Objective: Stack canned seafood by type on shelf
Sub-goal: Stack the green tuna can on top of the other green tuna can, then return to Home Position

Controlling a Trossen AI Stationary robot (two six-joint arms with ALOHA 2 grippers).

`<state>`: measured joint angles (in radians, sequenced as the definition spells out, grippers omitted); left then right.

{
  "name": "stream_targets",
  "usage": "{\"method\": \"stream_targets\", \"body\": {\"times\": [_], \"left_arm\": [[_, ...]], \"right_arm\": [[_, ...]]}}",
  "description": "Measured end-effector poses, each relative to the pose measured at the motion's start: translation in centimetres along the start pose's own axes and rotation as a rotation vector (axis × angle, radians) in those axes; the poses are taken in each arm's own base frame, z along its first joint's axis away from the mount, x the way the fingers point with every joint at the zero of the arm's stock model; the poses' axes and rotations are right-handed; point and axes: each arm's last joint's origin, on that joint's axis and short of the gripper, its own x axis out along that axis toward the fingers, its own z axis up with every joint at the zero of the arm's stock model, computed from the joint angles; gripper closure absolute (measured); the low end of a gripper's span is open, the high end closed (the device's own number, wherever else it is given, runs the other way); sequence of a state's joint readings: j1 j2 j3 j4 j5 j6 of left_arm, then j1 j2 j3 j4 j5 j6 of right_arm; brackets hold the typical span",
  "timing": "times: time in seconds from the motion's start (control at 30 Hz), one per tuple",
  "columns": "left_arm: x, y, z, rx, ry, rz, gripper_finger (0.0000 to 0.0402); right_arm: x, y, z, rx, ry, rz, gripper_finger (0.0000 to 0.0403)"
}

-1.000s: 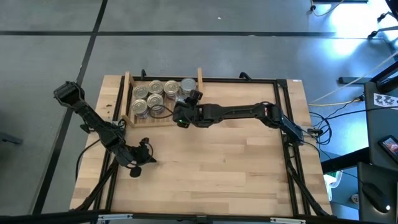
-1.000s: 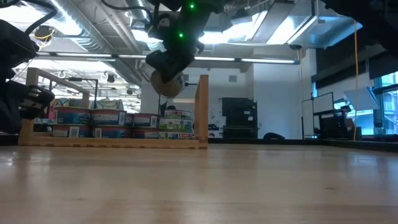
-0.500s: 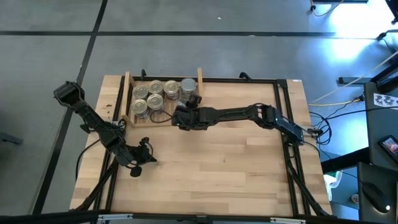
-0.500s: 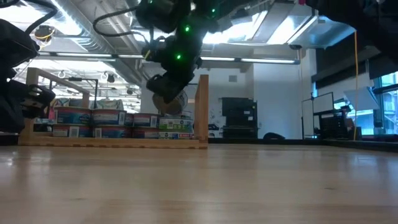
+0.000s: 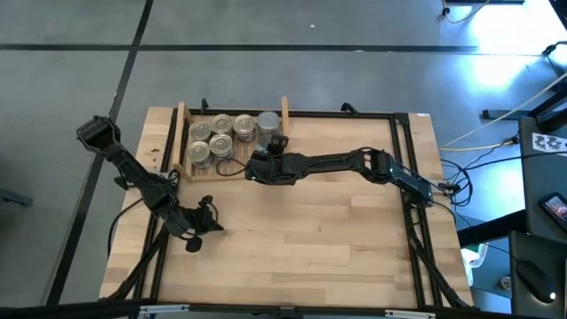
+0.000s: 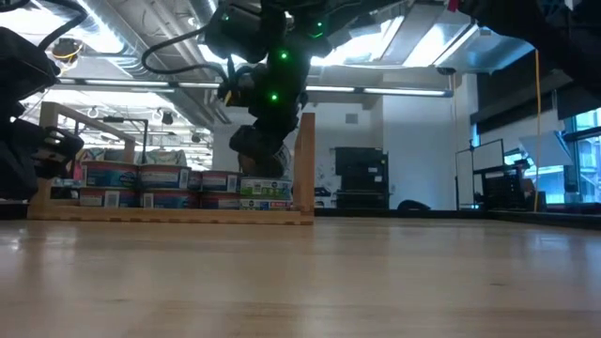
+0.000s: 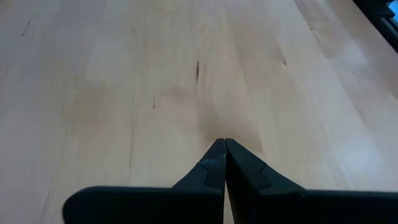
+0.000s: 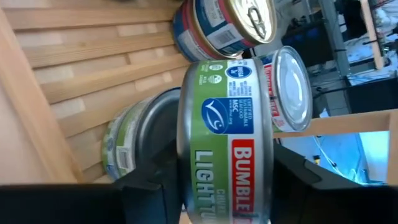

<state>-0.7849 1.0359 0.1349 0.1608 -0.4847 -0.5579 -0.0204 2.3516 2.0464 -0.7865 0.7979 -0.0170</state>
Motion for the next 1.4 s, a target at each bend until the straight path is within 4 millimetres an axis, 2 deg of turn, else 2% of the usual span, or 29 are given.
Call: {"method": "stream_targets", "body": {"times": [0.6, 0.77, 0.9, 1.07, 1.3, 1.4], "left_arm": [[0.0, 0.0, 0.0, -0.002, -0.002, -0.001, 0.04], [0.0, 0.0, 0.0, -0.004, -0.005, -0.003, 0.04], [0.0, 0.0, 0.0, -0.005, -0.005, -0.003, 0.04], [0.0, 0.0, 0.1, -0.017, -0.005, -0.003, 0.04], [0.0, 0.0, 0.0, -0.017, -0.005, -0.003, 0.04], [0.0, 0.0, 0.1, -0.016, -0.005, -0.004, 0.04]], "right_arm": [[0.1, 0.1, -0.2, 0.013, 0.013, 0.024, 0.0122], [0.3, 0.2, -0.2, 0.026, 0.019, 0.12, 0.0121], [0.3, 0.0, -0.2, 0.028, 0.022, 0.056, 0.0129], [0.3, 0.2, -0.3, 0.003, 0.024, 0.117, 0.0138], [0.2, 0.1, -0.2, 0.022, 0.017, 0.072, 0.0139], [-0.9, 0.1, 0.6, 0.012, -0.013, 0.116, 0.0139]]}}
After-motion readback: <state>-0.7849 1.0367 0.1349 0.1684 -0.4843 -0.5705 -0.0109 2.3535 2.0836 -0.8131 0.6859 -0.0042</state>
